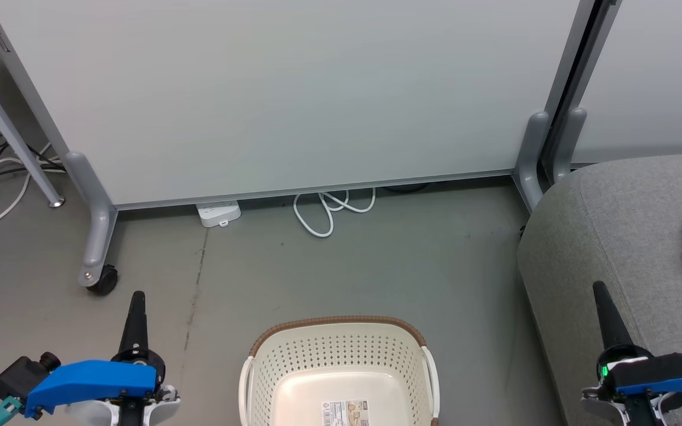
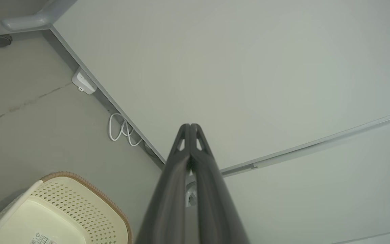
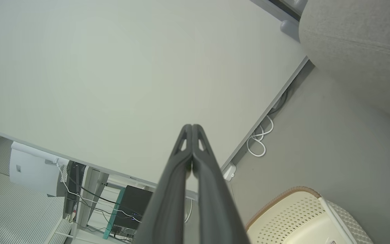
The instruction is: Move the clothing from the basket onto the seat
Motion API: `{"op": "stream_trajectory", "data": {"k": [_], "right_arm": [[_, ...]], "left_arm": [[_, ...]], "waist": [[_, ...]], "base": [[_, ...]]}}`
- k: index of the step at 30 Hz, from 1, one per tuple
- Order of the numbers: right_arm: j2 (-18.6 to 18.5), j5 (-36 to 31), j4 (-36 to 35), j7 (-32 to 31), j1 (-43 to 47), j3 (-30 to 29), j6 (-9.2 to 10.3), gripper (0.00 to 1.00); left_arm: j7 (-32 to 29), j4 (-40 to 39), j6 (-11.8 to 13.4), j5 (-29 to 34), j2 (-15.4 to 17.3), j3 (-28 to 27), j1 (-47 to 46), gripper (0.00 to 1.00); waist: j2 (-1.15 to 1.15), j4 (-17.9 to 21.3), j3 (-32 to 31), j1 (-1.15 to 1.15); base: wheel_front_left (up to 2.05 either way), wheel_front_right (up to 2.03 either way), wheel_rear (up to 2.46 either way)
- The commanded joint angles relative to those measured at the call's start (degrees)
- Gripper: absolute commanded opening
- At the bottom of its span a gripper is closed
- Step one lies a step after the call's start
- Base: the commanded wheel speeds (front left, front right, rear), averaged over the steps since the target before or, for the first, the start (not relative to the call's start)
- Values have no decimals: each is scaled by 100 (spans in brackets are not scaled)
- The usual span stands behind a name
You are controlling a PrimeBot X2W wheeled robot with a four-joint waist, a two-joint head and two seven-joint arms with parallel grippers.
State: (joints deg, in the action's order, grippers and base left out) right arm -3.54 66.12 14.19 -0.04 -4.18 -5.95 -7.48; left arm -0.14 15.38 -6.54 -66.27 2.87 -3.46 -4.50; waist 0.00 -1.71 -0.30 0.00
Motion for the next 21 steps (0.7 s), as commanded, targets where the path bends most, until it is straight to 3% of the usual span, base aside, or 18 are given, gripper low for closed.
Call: {"op": "stream_trajectory", "data": {"k": [1, 21], "right_arm": [[4, 198, -48, -60, -114, -13, -2, 0], [32, 1217, -39, -315, -183, -38, -2, 0]], "left_arm": [[-52, -68, -40, -195, 3, -61, -130, 0], [-306, -101, -66, -1211, 2, -169, -170, 0]], "waist": [[0, 7, 2, 0], [0, 67, 18, 0]], "base": [[0, 0, 0], [0, 0, 0]]}}
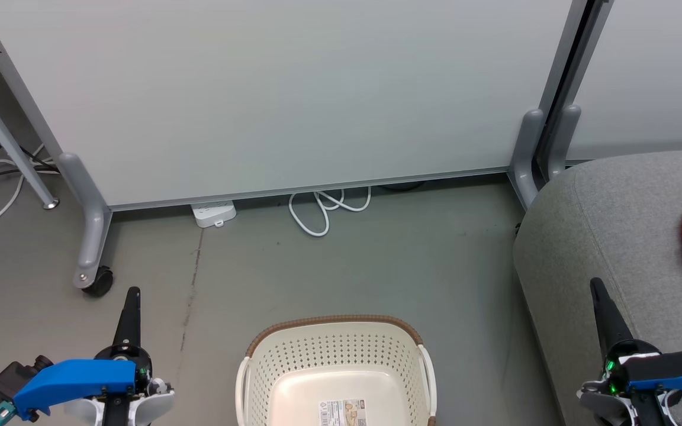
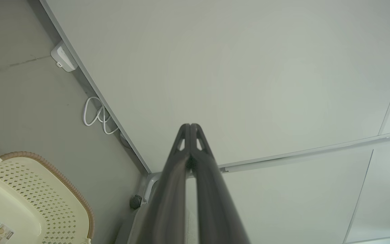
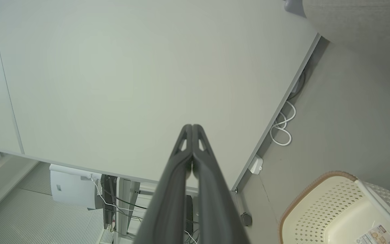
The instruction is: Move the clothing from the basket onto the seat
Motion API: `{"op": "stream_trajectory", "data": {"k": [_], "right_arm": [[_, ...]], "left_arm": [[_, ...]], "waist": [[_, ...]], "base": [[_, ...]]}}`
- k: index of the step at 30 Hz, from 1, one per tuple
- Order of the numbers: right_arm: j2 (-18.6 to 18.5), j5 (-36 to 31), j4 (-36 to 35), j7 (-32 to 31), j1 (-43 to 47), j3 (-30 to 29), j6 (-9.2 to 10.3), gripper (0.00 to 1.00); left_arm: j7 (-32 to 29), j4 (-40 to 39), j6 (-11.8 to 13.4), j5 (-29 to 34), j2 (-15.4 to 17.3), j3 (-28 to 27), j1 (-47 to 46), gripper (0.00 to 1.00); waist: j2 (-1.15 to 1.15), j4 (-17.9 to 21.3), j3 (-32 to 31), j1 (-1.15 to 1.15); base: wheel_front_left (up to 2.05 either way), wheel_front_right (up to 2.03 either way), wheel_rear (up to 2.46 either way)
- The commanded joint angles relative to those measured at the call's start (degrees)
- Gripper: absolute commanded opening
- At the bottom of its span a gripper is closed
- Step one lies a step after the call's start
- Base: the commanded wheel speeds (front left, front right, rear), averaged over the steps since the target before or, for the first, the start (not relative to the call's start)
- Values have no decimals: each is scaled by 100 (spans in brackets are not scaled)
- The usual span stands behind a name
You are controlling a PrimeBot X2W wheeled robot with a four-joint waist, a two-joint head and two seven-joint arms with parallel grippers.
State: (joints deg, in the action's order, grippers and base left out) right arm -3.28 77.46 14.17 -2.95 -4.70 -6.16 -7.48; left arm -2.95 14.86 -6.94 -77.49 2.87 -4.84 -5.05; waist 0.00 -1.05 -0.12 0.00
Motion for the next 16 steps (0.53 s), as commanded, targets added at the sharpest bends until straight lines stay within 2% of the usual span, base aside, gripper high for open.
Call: {"op": "stream_trajectory", "data": {"k": [1, 16], "right_arm": [[7, 134, -36, -39, -128, -18, -2, 0], [29, 828, -27, -208, -142, -33, -2, 0]], "left_arm": [[-40, -51, -28, -136, 2, -37, -116, 0], [-209, -71, -53, -827, 2, -119, -133, 0]], "waist": [[0, 4, 1, 0], [0, 52, 14, 0]], "base": [[0, 0, 0], [0, 0, 0]]}}
